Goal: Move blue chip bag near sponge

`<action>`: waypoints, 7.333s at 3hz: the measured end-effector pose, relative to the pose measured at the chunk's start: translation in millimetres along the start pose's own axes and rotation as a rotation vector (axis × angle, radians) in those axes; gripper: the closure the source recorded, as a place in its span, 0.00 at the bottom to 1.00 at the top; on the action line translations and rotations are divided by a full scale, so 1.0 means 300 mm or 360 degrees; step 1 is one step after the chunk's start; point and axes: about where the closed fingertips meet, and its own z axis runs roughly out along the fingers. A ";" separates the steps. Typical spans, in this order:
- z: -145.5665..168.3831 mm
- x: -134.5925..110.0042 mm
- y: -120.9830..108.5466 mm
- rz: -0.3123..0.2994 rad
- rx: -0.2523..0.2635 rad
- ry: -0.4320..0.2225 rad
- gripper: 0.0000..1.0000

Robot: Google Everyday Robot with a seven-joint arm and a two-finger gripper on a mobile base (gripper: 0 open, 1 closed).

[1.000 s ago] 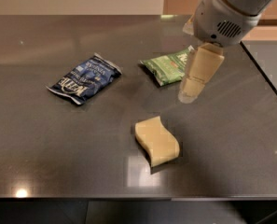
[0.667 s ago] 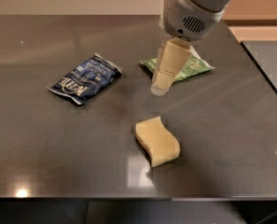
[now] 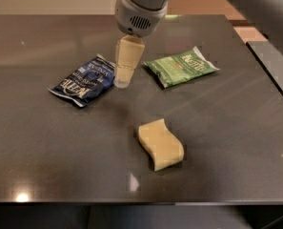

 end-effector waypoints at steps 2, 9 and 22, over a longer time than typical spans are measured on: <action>0.208 -0.212 -0.111 -0.0348 -0.0054 0.0117 0.00; 0.669 -0.260 -0.068 -0.1077 -0.0545 0.0432 0.00; 0.093 0.246 0.107 -0.0079 -0.0478 0.0348 0.60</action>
Offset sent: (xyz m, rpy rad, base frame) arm 0.0707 0.1294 -0.0400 -0.2458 -0.0673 0.2984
